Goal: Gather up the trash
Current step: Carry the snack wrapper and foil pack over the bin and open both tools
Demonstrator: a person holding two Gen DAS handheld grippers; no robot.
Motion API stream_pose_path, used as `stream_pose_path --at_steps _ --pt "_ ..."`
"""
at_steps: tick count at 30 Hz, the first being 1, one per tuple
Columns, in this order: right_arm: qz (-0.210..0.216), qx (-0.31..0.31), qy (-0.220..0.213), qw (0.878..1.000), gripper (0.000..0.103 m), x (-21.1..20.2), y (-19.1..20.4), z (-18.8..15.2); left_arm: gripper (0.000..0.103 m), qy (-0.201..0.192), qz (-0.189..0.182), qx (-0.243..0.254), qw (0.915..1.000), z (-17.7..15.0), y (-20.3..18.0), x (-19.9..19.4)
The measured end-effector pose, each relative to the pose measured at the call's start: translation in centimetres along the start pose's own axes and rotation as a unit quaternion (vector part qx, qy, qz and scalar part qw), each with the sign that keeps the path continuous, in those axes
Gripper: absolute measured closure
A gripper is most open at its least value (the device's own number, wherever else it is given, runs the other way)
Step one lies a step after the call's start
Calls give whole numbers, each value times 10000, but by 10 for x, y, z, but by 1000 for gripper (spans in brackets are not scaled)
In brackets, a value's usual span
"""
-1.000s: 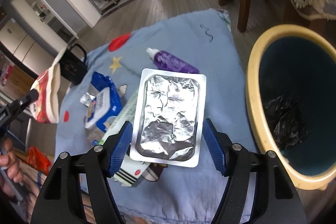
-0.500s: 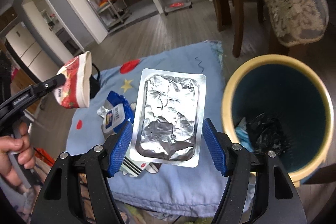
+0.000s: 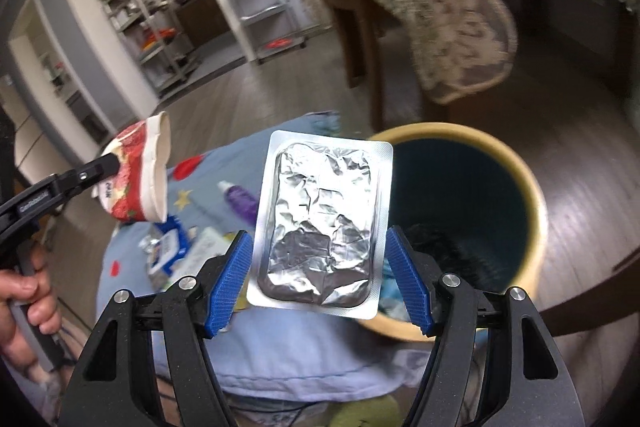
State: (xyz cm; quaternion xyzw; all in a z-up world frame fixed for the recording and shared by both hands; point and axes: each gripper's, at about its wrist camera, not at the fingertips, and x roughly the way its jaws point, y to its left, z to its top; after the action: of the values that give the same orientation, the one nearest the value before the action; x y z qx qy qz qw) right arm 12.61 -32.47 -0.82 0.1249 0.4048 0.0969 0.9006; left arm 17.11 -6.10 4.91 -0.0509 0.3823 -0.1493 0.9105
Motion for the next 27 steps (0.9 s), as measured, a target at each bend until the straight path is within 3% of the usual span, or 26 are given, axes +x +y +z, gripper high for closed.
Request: stream_pose_path --at_steps 9,14,27 --pt "-664 433 432 9959 33 29 -41 0 83 169 -186 253 9994 2 -40 26" --pt "-729 653 600 9934 31 39 -53 -2 83 275 -209 294 9990 3 -51 40" --pt "-721 890 -218 9932 21 -26 -54 7 83 715 -204 457 9962 -5 -85 99"
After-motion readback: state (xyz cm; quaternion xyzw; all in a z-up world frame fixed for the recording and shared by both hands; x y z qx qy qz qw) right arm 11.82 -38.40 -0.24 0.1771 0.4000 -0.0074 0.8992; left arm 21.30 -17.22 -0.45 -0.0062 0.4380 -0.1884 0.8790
